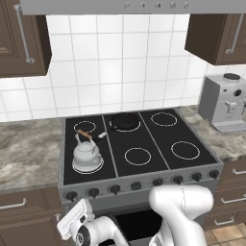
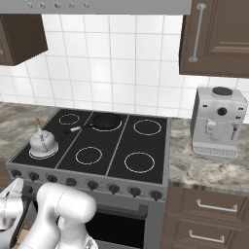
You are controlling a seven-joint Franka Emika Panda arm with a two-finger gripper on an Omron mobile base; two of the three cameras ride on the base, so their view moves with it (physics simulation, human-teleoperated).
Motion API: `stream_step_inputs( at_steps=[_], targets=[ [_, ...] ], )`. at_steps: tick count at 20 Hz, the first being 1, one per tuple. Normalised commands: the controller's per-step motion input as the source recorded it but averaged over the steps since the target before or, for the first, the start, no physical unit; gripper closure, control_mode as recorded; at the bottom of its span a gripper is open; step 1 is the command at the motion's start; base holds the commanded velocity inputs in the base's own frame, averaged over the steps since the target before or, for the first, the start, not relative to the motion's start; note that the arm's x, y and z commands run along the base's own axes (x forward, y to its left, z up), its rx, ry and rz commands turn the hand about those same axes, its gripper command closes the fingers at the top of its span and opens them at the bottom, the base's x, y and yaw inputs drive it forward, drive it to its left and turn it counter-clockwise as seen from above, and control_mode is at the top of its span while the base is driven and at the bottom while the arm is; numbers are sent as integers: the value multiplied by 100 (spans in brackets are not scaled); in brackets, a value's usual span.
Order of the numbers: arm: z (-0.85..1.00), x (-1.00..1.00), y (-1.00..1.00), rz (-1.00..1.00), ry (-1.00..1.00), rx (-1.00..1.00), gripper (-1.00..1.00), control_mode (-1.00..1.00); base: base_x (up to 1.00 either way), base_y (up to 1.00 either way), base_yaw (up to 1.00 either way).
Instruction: Pick the kettle from the counter and place it on a stove burner. Then turn the burner on.
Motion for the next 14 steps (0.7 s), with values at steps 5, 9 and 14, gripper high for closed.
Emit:
stream_step_inputs(
  at_steps=[5,9,14],
  targets=[
    [35,20,60,23,0,-12,100,-100,0,0,0],
    [64,29,7,7,0,0,100,-100,0,0,0],
    [89,1,0,0,-2,0,100,-100,0,0,0]
  ],
)
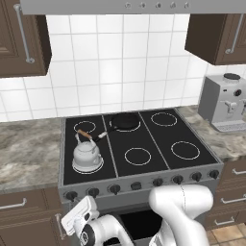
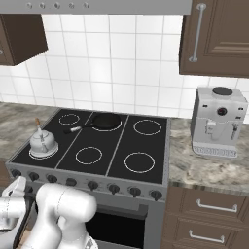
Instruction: Pick the kettle from the counter and place it on a stove burner. Then turn the burner on.
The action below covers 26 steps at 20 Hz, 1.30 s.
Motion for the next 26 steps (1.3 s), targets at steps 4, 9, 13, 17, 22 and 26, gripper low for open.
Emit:
stream_step_inputs(
  at_steps=[4,9,13,17,22,26],
  targets=[
    [58,-7,0,0,-4,0,100,-100,0,0,0],
    [35,1,14,0,-2,-1,100,-100,0,0,0],
    [44,23,51,0,-1,-7,100,-100,0,0,0],
    [87,30,43,0,-3,-3,100,-100,0,0,0],
    [98,-3,33,4,-13,-3,100,-100,0,0,0],
    [84,-10,9,1,-29,-2,100,-100,0,0,0]
  ],
)
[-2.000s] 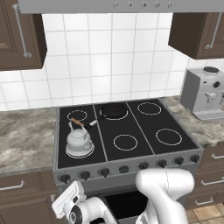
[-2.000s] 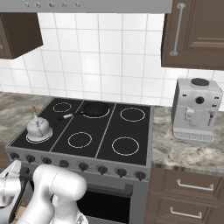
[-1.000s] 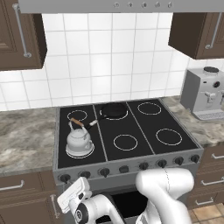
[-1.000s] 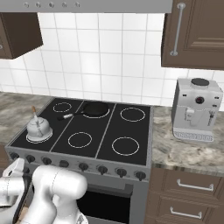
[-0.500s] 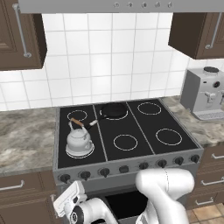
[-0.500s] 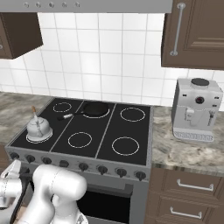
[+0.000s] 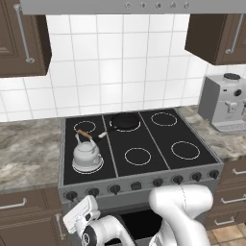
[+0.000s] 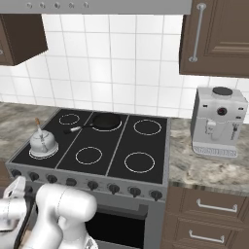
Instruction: Pick the kettle from the counter and place it on a stove burner. Then turn the burner on.
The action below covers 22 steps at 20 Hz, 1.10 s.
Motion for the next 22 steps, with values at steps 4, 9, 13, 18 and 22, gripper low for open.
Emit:
stream_step_inputs(
  at_steps=[4,9,13,18,22],
  targets=[
    [91,0,24,0,-24,-3,100,-100,0,0,0],
    [98,0,28,3,-29,-3,100,-100,0,0,0],
    [35,0,18,0,-9,-3,100,-100,0,0,0],
    [31,0,43,5,-13,-12,100,-100,0,0,0],
    [-18,6,75,13,0,-31,100,-100,0,0,0]
  ],
)
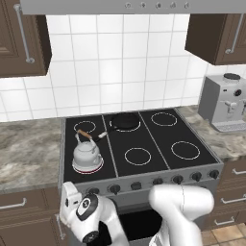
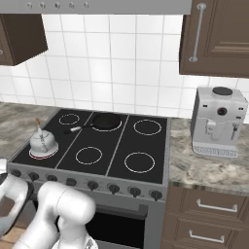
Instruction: Pick the kettle from the counter and place it on a stove burner. Then turn the burner on.
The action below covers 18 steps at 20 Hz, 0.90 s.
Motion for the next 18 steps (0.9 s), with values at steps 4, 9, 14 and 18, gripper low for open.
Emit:
stream_step_inputs(
  at_steps=[4,9,14,18],
  targets=[
    [-65,2,63,23,16,-40,100,-100,0,0,0],
    [-46,-2,21,26,16,-24,100,-100,0,0,0],
    [6,-11,0,1,-6,0,100,-100,0,0,0],
    [46,-68,0,0,-31,0,100,-100,0,0,0]
  ],
)
